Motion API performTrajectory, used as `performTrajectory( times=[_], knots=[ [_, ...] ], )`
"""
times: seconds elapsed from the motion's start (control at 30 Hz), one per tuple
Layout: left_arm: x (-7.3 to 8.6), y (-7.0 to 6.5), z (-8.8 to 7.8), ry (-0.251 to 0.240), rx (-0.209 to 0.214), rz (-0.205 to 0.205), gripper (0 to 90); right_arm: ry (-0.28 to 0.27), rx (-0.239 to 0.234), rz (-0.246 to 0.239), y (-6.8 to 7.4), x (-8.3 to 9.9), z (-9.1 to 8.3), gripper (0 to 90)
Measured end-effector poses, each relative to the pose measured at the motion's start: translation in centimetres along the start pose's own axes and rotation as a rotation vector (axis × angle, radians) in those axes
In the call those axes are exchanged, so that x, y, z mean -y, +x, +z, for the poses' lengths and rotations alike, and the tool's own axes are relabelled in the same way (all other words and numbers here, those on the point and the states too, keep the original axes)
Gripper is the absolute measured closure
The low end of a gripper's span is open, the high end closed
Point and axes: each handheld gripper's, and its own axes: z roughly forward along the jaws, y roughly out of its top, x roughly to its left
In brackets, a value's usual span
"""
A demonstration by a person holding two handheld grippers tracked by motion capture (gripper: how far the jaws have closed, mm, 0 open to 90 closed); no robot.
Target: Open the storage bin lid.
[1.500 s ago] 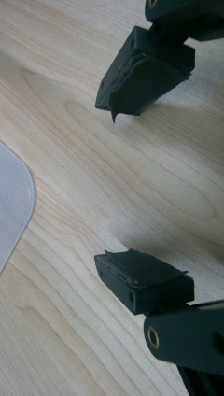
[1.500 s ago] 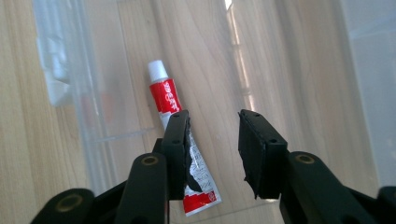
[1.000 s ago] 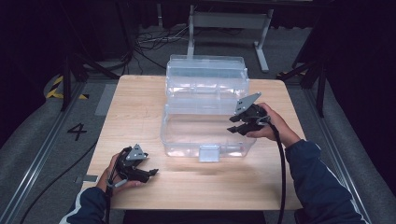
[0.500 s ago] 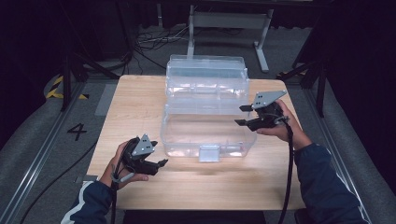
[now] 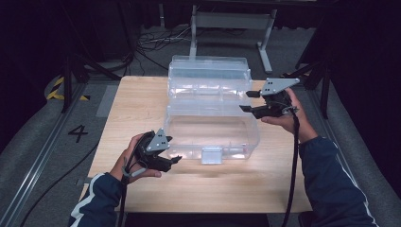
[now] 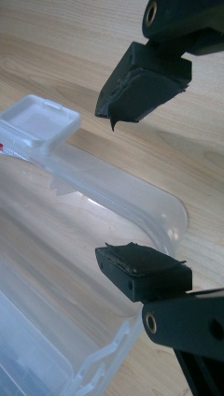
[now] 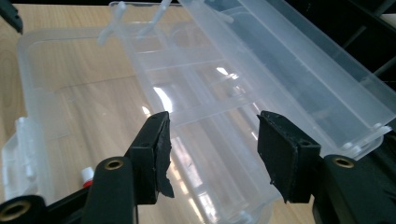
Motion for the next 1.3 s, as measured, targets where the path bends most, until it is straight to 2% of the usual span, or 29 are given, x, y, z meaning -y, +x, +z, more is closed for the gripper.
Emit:
performTrajectory(
  times=[0.07, 0.3, 0.37, 0.47, 0.6, 0.73, 0.77, 0.83, 0.87, 0.93, 0.97, 1.0, 1.03, 1.07, 1.13, 1.2, 1.3],
  knots=[
    [-0.3, 0.2, 0.2, 0.009, 0.018, 0.008, 29.0, -0.008, -0.006, 0.005, -0.5, -0.4, 0.2, 45.1],
    [-1.3, 1.0, 1.6, 0.07, 0.062, 0.028, 33.1, 0.023, 0.007, -0.004, -1.9, -2.0, 1.5, 45.9],
    [-1.7, 1.2, 2.1, 0.102, 0.064, 0.052, 34.0, 0.039, 0.013, -0.004, -2.5, -2.6, 2.2, 46.0],
    [-2.1, 1.5, 3.0, 0.14, 0.096, 0.069, 38.0, 0.069, 0.016, -0.013, -3.0, -3.2, 3.1, 47.2],
    [-2.5, 1.6, 4.2, 0.189, 0.11, 0.088, 43.7, 0.116, 0.006, -0.032, -3.6, -3.5, 4.6, 50.8],
    [-2.8, 1.6, 5.4, 0.243, 0.123, 0.115, 47.9, 0.16, -0.009, -0.023, -4.2, -3.7, 5.9, 52.4],
    [-2.9, 1.6, 5.5, 0.256, 0.123, 0.121, 48.5, 0.172, -0.001, -0.02, -4.4, -3.8, 6.2, 53.0],
    [-3.0, 1.7, 6.1, 0.279, 0.134, 0.124, 51.7, 0.181, -0.007, -0.024, -4.5, -3.8, 6.7, 55.9],
    [-3.1, 1.7, 6.3, 0.291, 0.125, 0.133, 53.4, 0.197, -0.004, -0.033, -4.6, -3.8, 7.0, 57.0],
    [-3.3, 1.9, 6.3, 0.289, 0.13, 0.132, 56.7, 0.235, -0.011, -0.046, -4.6, -3.7, 7.5, 59.4],
    [-3.3, 1.9, 6.3, 0.289, 0.13, 0.132, 59.5, 0.235, -0.011, -0.046, -4.6, -3.7, 7.5, 59.4],
    [-3.3, 1.9, 6.4, 0.308, 0.131, 0.151, 59.5, 0.246, -0.008, -0.058, -4.6, -3.7, 7.7, 60.8],
    [-3.4, 1.9, 6.4, 0.321, 0.127, 0.154, 65.4, 0.258, -0.003, -0.061, -4.7, -3.8, 7.8, 64.2],
    [-3.4, 1.9, 6.5, 0.335, 0.126, 0.163, 65.4, 0.26, -0.003, -0.06, -4.7, -3.9, 7.9, 65.8],
    [-3.5, 1.8, 6.6, 0.353, 0.139, 0.172, 71.1, 0.277, -0.005, -0.066, -4.9, -4.1, 8.1, 70.0],
    [-3.6, 1.7, 6.7, 0.376, 0.145, 0.188, 76.4, 0.305, -0.009, -0.092, -4.8, -4.2, 8.6, 71.1],
    [-3.7, 1.8, 6.8, 0.39, 0.155, 0.169, 76.8, 0.326, -0.022, -0.111, -4.8, -4.6, 9.0, 73.0]
  ],
)
